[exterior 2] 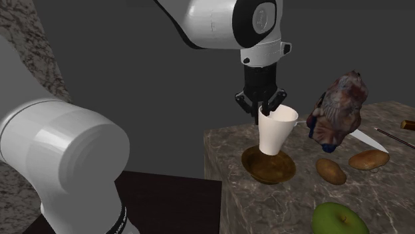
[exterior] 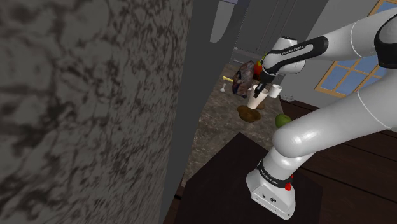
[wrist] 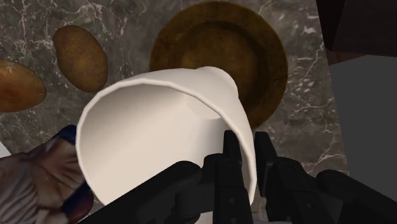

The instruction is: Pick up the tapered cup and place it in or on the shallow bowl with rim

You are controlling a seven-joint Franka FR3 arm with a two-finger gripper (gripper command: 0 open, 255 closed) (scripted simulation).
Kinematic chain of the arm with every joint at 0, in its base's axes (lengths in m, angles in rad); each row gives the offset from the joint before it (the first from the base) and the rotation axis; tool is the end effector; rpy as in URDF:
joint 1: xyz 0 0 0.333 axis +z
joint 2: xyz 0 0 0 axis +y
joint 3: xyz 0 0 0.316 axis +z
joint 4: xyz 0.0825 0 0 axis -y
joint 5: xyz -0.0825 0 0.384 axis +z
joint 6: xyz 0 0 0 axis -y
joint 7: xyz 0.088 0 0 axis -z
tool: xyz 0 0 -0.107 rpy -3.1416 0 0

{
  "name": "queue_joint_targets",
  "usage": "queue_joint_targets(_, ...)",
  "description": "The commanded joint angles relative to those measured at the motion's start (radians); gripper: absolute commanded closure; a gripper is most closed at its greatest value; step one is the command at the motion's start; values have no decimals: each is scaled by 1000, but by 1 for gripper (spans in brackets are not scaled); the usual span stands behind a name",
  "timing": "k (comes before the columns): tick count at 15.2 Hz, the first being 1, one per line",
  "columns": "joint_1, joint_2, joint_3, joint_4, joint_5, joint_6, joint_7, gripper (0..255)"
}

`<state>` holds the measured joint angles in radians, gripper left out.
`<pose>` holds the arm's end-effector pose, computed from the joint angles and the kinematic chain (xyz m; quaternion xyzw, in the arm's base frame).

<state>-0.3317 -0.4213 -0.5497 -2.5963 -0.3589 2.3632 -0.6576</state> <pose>0.2670 -0.3246 0.3910 0.9965 0.0195 0.0380 0.0725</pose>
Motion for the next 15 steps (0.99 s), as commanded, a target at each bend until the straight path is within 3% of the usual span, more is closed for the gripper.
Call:
queue_joint_targets(1,0,19,-11,-16,-2,36,-2,255)
queue_joint_targets(6,9,85,-37,-53,1,138,-7,255)
queue_joint_targets(14,8,85,-37,-53,1,138,-7,255)
queue_joint_targets(15,8,85,-37,-53,1,138,-7,0)
